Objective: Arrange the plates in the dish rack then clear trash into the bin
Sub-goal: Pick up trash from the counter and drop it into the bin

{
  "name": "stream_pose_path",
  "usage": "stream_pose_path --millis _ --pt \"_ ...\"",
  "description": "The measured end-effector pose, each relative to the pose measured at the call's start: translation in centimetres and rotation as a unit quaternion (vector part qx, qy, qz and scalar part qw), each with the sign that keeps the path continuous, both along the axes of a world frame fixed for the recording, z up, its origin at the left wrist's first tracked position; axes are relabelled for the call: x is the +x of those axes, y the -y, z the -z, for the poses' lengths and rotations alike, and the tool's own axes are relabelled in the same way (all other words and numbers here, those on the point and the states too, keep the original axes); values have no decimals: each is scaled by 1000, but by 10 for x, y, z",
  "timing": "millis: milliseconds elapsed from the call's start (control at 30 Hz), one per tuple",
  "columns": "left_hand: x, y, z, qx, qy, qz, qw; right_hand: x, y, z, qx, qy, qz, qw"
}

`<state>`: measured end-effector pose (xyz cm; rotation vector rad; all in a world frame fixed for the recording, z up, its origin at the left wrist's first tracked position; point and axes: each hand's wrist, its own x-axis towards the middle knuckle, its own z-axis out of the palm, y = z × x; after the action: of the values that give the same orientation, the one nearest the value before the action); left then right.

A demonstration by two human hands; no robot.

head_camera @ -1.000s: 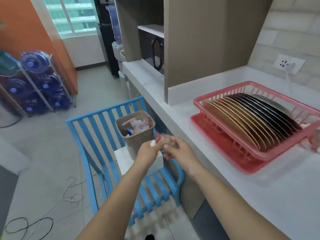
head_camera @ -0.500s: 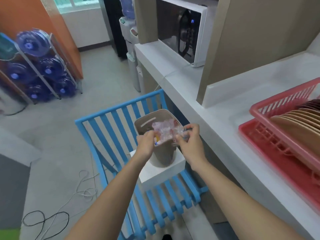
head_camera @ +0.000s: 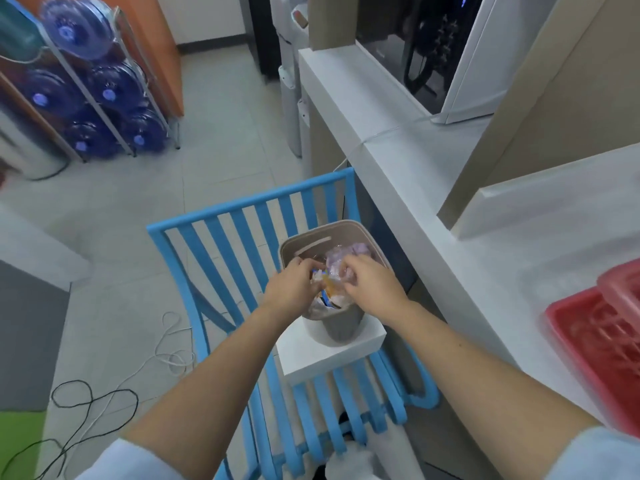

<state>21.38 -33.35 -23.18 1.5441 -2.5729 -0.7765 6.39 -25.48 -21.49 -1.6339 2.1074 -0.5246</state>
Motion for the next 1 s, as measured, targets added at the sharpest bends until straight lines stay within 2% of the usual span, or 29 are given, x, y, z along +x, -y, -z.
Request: stream_pose_path --millis 267,367,433,500,700,867,1000 --pt "-11 30 23 -123 97 26 987 -30 62 46 142 -31 -17 989" --pt "-6 32 34 -140 30 -61 988 -30 77 63 171 -19 -33 985" --pt "-1 28 39 -124 -30 -155 980 -28 84 74 192 -11 -49 980" --pt "5 27 45 -108 -51 -198 973 -25 89 83 227 -6 -82 971" --pt "4 27 57 -70 -67 -229 968 -10 88 102 320 66 -130 936" --pt "2 24 63 -58 -90 -246 963 -5 96 105 396 36 -177 900" --pt "0 25 65 -50 -91 -253 962 -8 101 116 442 -22 -225 868"
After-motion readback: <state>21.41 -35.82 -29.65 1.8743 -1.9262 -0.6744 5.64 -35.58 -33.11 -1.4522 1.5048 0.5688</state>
